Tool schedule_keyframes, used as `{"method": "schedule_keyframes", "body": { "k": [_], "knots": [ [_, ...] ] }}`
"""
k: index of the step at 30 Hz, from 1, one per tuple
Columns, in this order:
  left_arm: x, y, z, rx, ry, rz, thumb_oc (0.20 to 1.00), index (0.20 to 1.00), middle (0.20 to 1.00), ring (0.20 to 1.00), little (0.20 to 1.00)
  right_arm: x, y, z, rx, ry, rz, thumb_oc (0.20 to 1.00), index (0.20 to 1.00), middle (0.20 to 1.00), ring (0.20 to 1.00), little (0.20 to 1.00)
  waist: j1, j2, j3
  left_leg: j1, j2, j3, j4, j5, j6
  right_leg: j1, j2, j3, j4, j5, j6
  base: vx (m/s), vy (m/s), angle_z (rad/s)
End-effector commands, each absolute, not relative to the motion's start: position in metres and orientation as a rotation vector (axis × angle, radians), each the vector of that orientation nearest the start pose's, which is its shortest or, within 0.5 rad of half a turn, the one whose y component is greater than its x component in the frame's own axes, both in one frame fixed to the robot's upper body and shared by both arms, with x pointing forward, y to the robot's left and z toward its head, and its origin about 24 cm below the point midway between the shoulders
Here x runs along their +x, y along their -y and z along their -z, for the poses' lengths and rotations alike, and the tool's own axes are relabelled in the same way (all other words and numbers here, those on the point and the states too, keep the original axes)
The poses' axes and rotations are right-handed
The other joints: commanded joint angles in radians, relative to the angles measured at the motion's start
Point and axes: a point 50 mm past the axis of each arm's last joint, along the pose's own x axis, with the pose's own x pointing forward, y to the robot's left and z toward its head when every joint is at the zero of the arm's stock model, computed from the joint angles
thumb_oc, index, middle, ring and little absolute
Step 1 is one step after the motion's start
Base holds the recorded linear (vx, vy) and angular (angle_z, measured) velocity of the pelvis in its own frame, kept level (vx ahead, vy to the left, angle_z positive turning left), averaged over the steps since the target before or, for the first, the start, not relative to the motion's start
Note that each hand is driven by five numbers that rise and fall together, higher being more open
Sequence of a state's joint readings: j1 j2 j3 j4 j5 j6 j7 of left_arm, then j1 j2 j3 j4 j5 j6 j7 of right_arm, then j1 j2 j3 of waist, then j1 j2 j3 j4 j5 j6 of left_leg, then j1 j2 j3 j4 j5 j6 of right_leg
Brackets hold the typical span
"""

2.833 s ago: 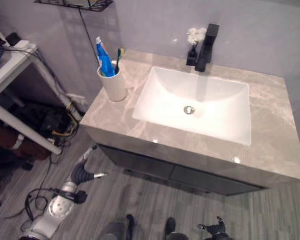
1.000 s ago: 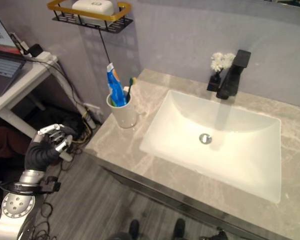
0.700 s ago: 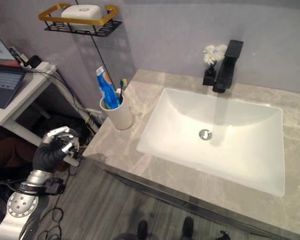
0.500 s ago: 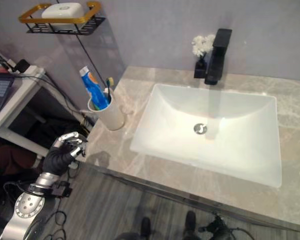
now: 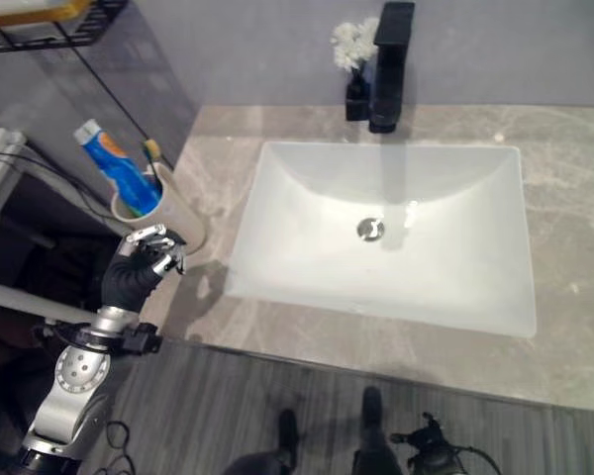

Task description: Put brush and paste in cup on sink, flatten towel.

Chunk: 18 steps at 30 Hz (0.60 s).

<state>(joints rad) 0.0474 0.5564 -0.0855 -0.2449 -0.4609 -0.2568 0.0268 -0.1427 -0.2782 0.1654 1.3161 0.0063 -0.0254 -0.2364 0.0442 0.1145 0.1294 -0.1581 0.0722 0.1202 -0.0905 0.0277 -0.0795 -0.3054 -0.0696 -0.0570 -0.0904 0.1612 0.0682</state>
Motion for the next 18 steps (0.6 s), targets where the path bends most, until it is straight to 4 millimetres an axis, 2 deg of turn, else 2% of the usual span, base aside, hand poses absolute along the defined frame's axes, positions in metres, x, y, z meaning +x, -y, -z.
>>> {"method": "schedule_keyframes", "body": {
  "k": [1, 10, 12, 18],
  "knots": [
    [0.233, -0.217, -0.141, 0.113, 0.470, 0.123, 0.200, 0.200, 0.200, 0.200, 0.200, 0.143, 0.253, 0.142, -0.456, -1.088, 0.258, 1.000, 1.000, 1.000, 1.000, 1.000, 0.015, -0.052, 0.012, -0.009, -0.022, 0.004, 0.003, 0.051, -0.009, 0.040, -0.046, -0.016, 0.003, 0.006, 0.062, 0.01, -0.039, -0.06],
    [0.231, -0.226, -0.137, 0.140, 0.433, 0.090, 0.200, 0.200, 0.200, 0.200, 0.200, 0.153, 0.249, 0.139, -0.421, -1.056, 0.261, 1.000, 1.000, 1.000, 1.000, 1.000, 0.018, -0.053, 0.022, -0.018, -0.010, 0.007, 0.003, 0.060, -0.018, 0.030, -0.037, -0.019, 0.003, 0.003, 0.057, 0.01, -0.018, 0.00],
    [0.228, -0.234, -0.133, 0.154, 0.419, 0.040, 0.200, 0.200, 0.200, 0.200, 0.200, 0.157, 0.246, 0.138, -0.419, -1.040, 0.257, 1.000, 1.000, 1.000, 1.000, 1.000, 0.022, -0.053, 0.026, -0.019, -0.007, 0.004, 0.003, 0.067, -0.020, 0.029, -0.033, -0.018, 0.003, 0.002, 0.055, 0.01, -0.031, 0.01],
    [0.229, -0.242, -0.127, 0.160, 0.398, -0.013, 0.200, 0.200, 0.200, 0.200, 0.200, 0.159, 0.246, 0.137, -0.421, -1.031, 0.254, 1.000, 1.000, 1.000, 1.000, 1.000, 0.024, -0.052, 0.031, -0.030, -0.007, -0.001, 0.003, 0.072, -0.022, 0.020, -0.034, -0.022, 0.003, 0.002, 0.053, 0.00, 0.000, 0.00]
  ]
}}
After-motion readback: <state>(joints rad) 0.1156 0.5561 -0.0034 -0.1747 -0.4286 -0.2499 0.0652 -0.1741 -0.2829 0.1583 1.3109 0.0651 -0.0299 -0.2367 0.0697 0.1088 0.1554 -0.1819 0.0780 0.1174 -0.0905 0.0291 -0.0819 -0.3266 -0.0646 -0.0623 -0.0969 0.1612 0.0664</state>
